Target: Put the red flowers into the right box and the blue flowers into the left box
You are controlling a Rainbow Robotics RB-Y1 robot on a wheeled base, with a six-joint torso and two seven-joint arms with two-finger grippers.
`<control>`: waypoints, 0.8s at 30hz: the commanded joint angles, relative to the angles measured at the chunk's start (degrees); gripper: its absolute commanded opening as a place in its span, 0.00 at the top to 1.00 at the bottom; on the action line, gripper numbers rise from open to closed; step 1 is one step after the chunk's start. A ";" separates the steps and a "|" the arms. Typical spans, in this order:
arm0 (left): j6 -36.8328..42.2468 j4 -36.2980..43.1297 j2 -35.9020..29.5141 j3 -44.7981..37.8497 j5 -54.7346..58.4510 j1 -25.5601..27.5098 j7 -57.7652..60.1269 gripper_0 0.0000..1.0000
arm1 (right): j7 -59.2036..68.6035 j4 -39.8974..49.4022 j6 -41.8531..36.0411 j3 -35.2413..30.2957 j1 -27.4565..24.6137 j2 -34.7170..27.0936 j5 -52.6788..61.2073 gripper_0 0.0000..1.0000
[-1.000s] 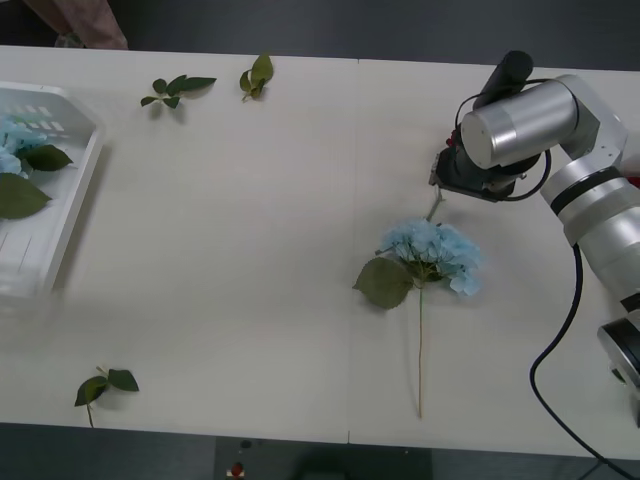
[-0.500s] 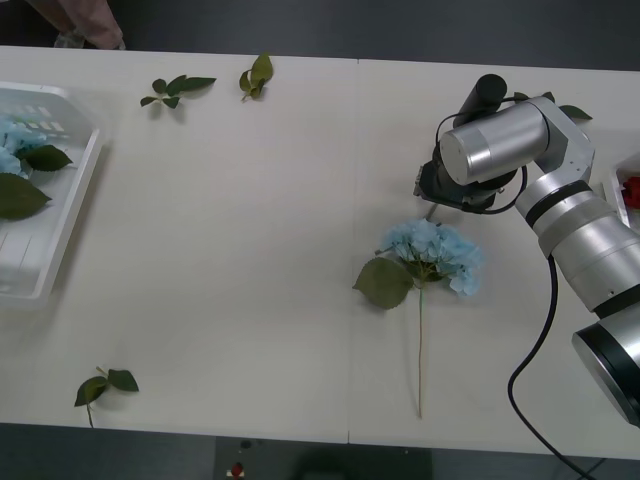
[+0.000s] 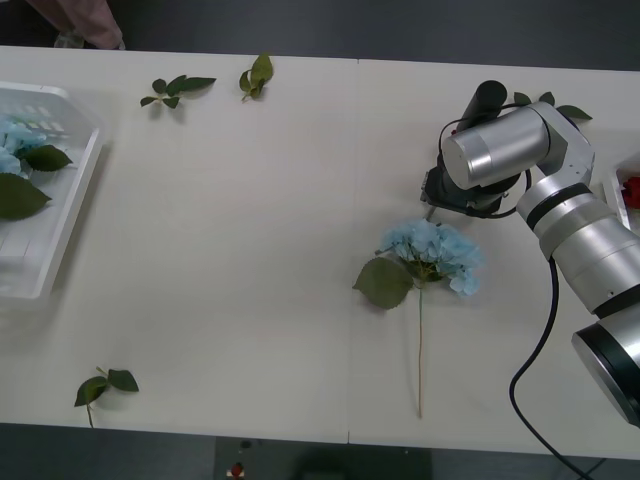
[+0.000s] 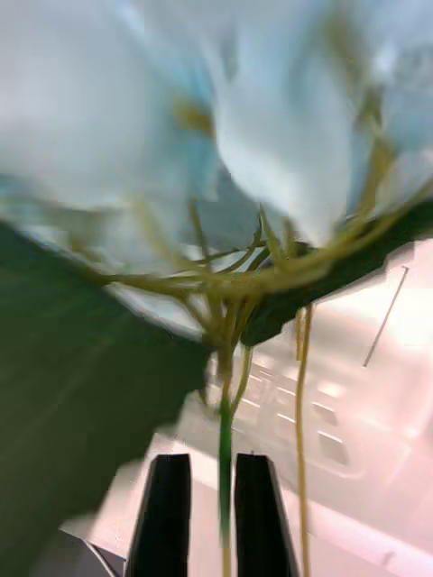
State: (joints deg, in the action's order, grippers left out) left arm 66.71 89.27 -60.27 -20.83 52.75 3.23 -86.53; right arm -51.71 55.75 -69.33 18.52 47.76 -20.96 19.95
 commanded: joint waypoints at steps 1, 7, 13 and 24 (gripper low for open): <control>-0.97 -0.06 -2.66 -0.97 0.07 -0.51 -2.06 0.59 | 1.43 0.33 0.16 -0.33 1.98 1.71 -0.70 0.00; -1.50 0.55 -2.66 -0.97 1.04 -0.51 -2.50 0.12 | 1.87 0.33 0.16 -0.42 1.98 2.68 -1.58 0.00; -0.97 3.45 -2.66 -2.82 6.31 -0.51 -2.32 0.02 | 1.96 0.33 0.16 -0.33 1.98 3.65 -2.54 0.00; 7.03 8.99 -2.66 -2.29 12.02 -7.71 3.57 0.02 | 2.22 -0.02 0.16 -0.33 1.90 4.26 -2.81 0.00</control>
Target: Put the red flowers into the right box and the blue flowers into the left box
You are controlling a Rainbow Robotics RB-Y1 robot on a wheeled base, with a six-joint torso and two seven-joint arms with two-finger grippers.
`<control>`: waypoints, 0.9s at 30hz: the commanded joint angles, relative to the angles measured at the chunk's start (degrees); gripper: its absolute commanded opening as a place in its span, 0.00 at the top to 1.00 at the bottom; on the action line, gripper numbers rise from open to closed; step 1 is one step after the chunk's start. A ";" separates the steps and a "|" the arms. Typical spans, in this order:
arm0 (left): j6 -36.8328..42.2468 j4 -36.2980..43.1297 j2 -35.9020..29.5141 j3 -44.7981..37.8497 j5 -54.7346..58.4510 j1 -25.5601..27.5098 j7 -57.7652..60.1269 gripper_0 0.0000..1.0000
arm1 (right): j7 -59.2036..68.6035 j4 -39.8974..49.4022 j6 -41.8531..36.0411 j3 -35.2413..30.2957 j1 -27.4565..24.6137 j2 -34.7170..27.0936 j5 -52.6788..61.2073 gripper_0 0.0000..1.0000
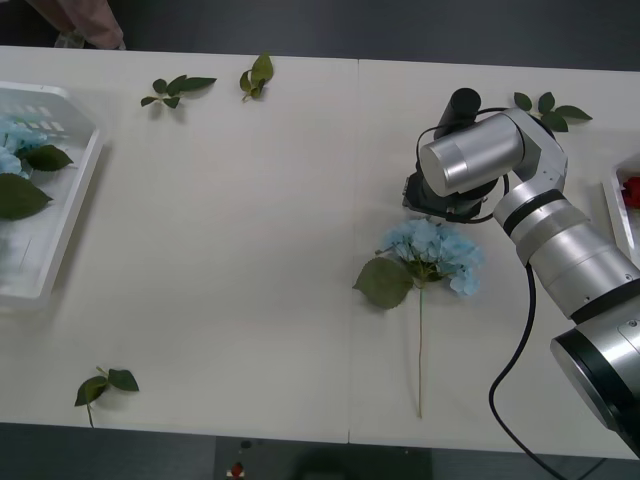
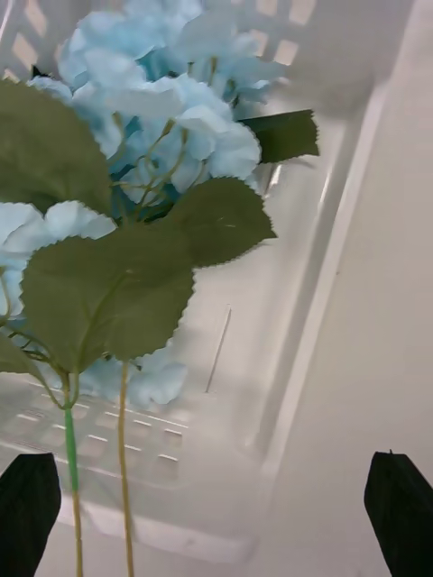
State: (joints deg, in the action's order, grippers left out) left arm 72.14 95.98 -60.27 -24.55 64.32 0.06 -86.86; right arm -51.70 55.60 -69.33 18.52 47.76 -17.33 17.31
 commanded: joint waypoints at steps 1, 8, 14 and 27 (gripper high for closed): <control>1.60 2.63 -2.66 1.79 0.54 -4.81 4.68 0.02 | 2.31 0.12 0.16 -0.32 1.90 0.63 -0.17 0.00; 0.54 6.41 0.24 5.13 0.72 -7.62 12.59 0.01 | 2.31 -1.02 0.34 -0.32 1.90 0.72 -0.17 0.00; 0.45 9.93 5.51 5.48 0.10 -8.50 12.50 0.00 | 2.31 -1.19 0.34 -0.32 1.90 0.89 -0.35 0.00; -5.70 18.45 14.92 11.89 -1.57 -8.59 7.93 0.00 | 2.05 -1.55 0.43 -0.32 1.90 1.16 -0.52 1.00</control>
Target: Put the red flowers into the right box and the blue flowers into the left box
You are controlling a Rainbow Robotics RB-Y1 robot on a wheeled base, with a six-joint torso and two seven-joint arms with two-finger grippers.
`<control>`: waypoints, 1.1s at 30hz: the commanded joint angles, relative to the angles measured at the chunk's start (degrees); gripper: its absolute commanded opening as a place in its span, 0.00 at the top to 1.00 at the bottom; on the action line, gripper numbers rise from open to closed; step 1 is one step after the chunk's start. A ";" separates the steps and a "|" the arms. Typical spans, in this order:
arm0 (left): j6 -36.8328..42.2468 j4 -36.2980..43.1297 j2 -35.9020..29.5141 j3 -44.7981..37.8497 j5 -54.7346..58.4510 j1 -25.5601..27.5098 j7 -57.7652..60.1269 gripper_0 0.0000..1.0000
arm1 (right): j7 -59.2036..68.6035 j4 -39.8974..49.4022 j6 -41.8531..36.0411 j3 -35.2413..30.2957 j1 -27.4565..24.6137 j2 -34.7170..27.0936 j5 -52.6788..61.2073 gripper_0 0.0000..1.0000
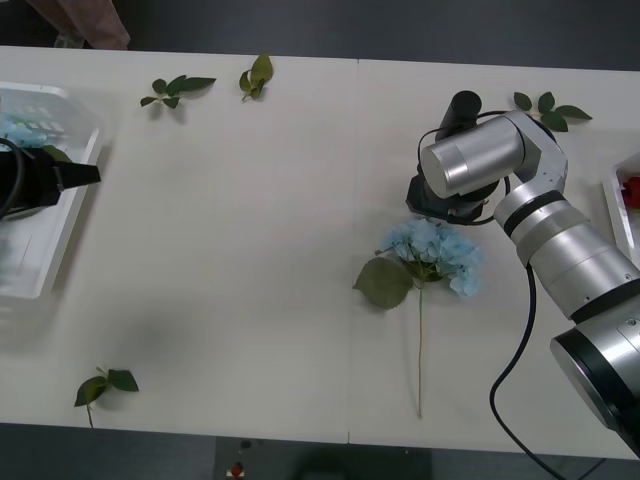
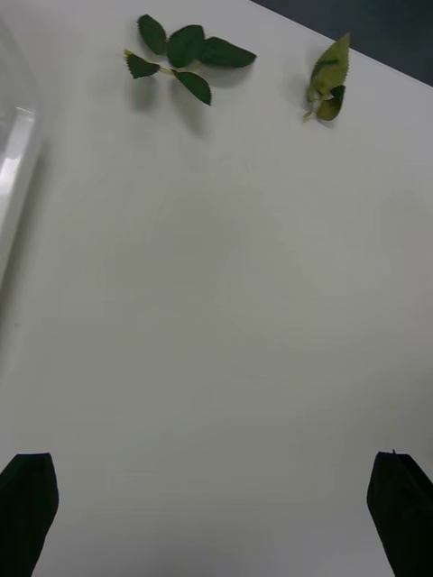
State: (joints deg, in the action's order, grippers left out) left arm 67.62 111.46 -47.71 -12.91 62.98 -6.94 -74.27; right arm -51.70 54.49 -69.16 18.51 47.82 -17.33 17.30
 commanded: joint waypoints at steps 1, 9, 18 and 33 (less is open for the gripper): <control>-1.18 3.15 3.68 0.25 0.66 -1.67 -6.32 0.00 | 2.05 -0.44 0.26 -0.32 1.83 1.07 -0.51 1.00; -1.18 4.74 11.41 1.57 8.13 -1.67 -21.79 0.00 | 2.05 -0.44 0.26 -0.32 1.83 1.16 -0.51 1.00; -2.06 10.36 15.19 5.61 11.91 -1.76 -35.59 0.00 | 2.31 3.52 -2.82 -0.32 1.83 -0.86 -0.60 1.00; 4.62 10.89 20.82 2.71 21.93 -0.79 -55.89 0.00 | 1.96 20.22 -18.37 -4.63 1.92 -8.95 6.17 1.00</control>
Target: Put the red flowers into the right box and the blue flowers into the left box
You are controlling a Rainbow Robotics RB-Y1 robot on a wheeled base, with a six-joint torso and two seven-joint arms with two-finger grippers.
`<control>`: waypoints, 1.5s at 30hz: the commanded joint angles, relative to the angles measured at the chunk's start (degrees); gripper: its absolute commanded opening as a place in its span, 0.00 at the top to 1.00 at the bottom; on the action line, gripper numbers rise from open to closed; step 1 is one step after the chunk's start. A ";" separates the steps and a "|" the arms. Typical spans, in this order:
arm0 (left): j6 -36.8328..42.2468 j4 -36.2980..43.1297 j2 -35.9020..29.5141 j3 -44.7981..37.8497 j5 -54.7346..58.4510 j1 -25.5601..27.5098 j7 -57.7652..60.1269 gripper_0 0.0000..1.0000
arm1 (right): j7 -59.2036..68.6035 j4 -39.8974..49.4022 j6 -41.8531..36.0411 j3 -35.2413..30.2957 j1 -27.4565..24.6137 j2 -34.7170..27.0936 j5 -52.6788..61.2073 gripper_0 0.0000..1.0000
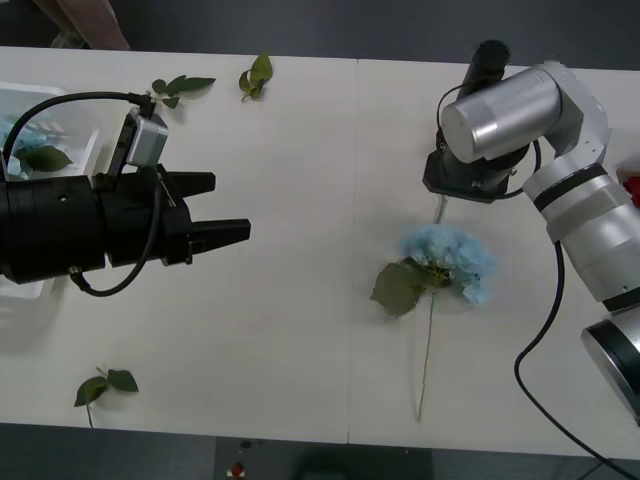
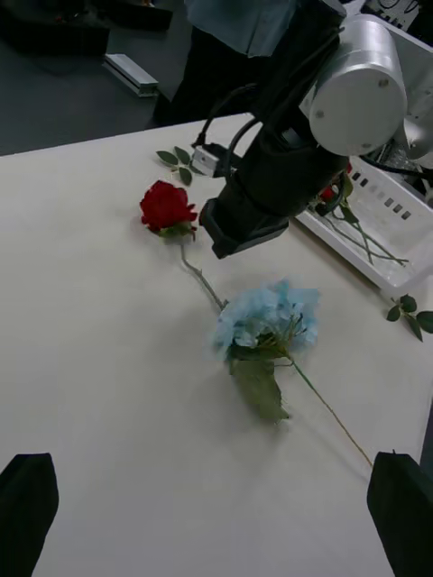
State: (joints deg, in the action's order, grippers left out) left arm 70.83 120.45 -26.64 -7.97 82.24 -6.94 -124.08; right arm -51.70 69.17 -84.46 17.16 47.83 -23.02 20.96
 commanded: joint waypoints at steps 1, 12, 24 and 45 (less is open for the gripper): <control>1.68 1.89 -0.25 -2.40 3.46 -0.62 -6.97 0.00 | 1.87 6.50 -4.05 -3.89 1.92 -3.88 3.30 1.00; 7.13 1.98 2.12 -5.74 8.11 -0.53 -11.36 0.00 | 1.52 8.35 -6.07 -6.79 1.83 -6.87 6.55 1.00; 7.13 2.33 3.53 -5.39 9.70 -0.53 -13.74 0.00 | 1.87 5.45 -1.77 -6.70 1.83 -6.08 5.67 0.00; 6.60 2.25 1.86 -5.39 11.72 -0.53 -14.00 0.00 | 1.34 -8.61 17.66 -0.90 1.83 0.43 -2.06 0.00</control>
State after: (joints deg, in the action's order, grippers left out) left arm 77.81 120.50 -22.93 -13.44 93.06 -6.94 -134.85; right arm -51.71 61.14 -67.86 15.87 47.83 -23.23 19.33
